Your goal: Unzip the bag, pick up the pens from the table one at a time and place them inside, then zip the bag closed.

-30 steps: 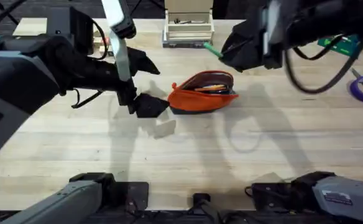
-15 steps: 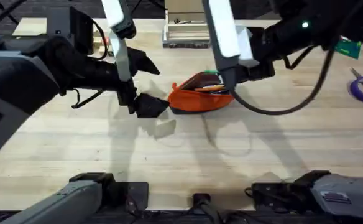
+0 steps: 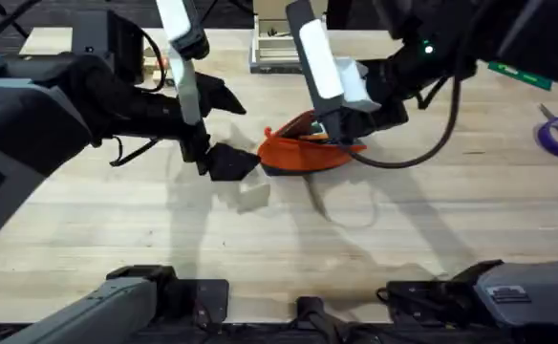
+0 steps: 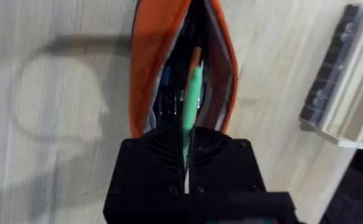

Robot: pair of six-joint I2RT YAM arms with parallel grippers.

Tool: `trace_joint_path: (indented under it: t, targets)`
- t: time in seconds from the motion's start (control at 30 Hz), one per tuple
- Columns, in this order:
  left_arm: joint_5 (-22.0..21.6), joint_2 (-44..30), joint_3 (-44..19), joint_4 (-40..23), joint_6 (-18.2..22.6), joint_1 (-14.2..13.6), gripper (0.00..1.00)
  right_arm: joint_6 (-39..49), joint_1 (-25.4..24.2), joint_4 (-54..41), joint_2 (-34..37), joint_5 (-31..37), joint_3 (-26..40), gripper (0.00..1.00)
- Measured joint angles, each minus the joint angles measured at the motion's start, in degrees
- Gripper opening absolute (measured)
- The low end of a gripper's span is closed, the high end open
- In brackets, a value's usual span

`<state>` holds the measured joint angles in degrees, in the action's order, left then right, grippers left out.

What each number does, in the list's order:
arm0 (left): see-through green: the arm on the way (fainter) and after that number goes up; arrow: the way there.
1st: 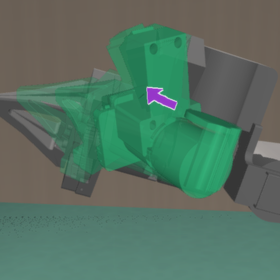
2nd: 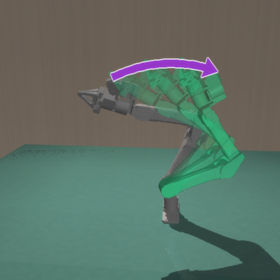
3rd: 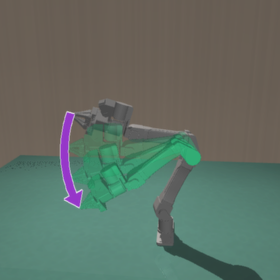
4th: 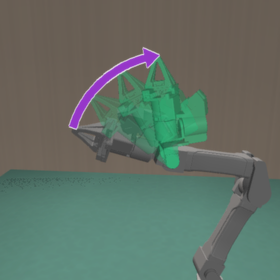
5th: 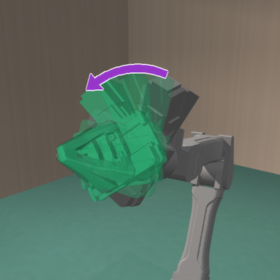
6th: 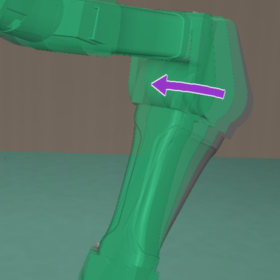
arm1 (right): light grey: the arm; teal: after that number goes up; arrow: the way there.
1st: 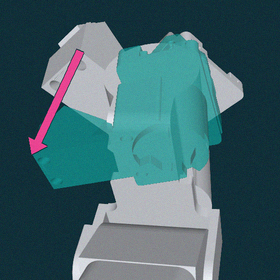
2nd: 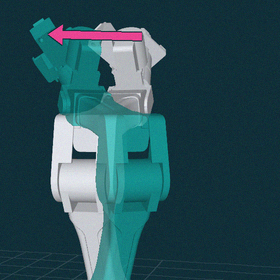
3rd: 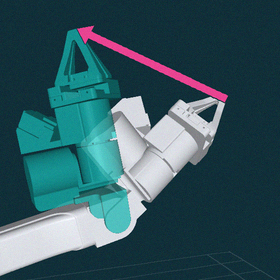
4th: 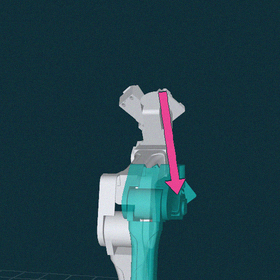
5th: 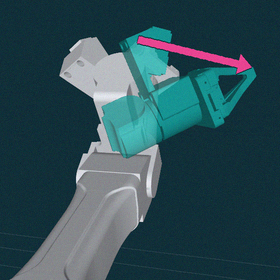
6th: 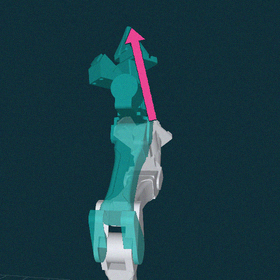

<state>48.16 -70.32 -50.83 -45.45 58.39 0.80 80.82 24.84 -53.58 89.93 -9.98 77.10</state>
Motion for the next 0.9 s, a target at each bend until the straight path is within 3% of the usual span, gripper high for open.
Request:
trace_joint_path:
  t: [0.4, 0.9]
  targets:
    - [0.00, 0.00, 0.00, 0.00, 0.00, 0.00, 0.993, 0.16, 0.70, 3.02, 6.91, 0.13, 0.00, 0.032]
    - [0.00, 0.00, 0.00, 0.00, 0.00, 0.00, 0.994, 0.24, 7.64, 7.30, 10.22, 0.15, 0.00, 0.032]
